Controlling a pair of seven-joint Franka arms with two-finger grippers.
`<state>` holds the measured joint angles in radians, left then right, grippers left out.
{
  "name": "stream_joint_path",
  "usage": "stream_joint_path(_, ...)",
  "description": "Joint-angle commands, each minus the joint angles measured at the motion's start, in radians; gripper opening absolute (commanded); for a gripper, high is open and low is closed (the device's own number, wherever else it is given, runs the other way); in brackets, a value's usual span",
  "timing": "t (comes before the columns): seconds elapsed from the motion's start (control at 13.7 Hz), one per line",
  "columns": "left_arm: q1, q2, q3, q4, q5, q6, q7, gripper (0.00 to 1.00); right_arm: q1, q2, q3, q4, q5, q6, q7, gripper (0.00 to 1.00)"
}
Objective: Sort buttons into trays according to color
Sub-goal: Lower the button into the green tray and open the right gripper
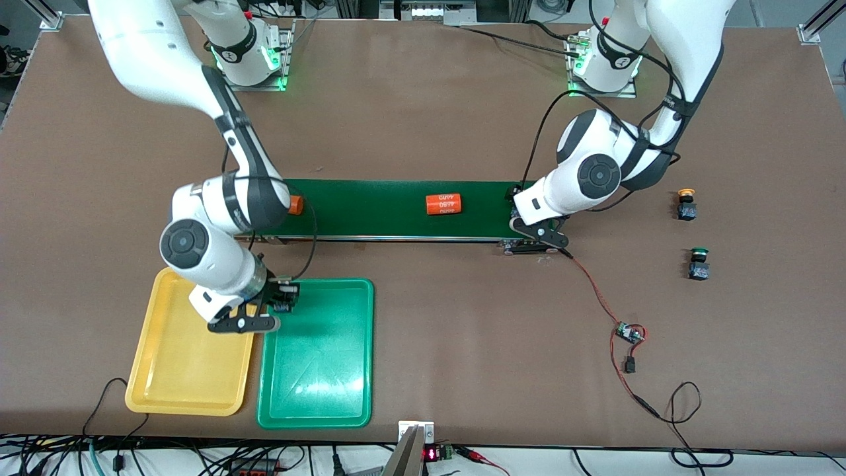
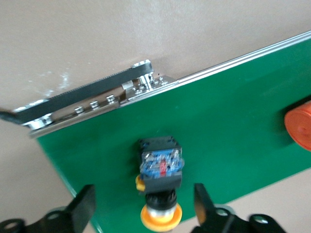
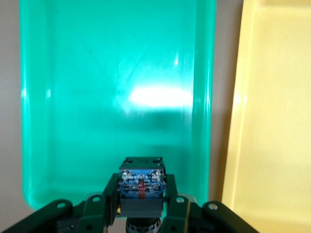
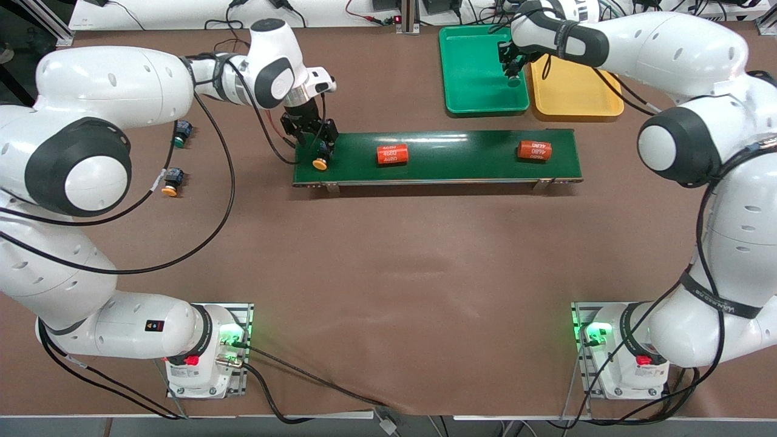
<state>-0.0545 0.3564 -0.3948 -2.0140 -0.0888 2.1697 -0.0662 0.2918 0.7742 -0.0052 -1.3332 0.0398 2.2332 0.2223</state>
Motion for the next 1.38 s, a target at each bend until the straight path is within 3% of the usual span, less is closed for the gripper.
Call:
stream_joint_path(0.0,0.102,-0.120,0.007,-0.006,-0.022,-0.128,0.012,1.00,0.006,0.103,-0.013,0.089,-0.008,0.092,-0.040,0.13)
stream_joint_path(0.29,0.318,-0.123,0.020,-0.022,-0.006,-0.171,0.043,1.00,0.003,0.158,-0.027,0.080,-0.098,0.180,-0.041,0.13)
stream_joint_path(0.66,0.459,-0.111,0.077,-0.100,0.099,-0.150,0.132,1.00,-0.005,0.174,-0.027,0.074,-0.090,0.195,-0.026,0.29)
stream_joint_path(0.8,0.522,-0.088,0.079,-0.103,0.190,-0.140,0.137,1.00,-0.005,0.177,-0.027,0.074,-0.089,0.195,-0.024,0.46)
stream_joint_path(0.87,0.548,-0.076,0.079,-0.103,0.228,-0.140,0.158,1.00,-0.003,0.180,-0.027,0.074,-0.089,0.197,-0.023,0.47)
stream_joint_path(0.95,0.580,-0.057,0.079,-0.103,0.239,-0.139,0.195,1.00,0.000,0.181,-0.027,0.074,-0.089,0.197,-0.023,0.50)
stream_joint_path(1.16,0.640,-0.025,0.079,-0.117,0.248,-0.119,0.246,1.00,0.001,0.175,-0.025,0.074,-0.087,0.194,-0.009,0.73)
stream_joint_path(1.31,0.677,-0.001,0.080,-0.170,0.256,-0.009,0.290,1.00,0.019,0.157,-0.019,0.063,-0.087,0.166,0.050,0.85)
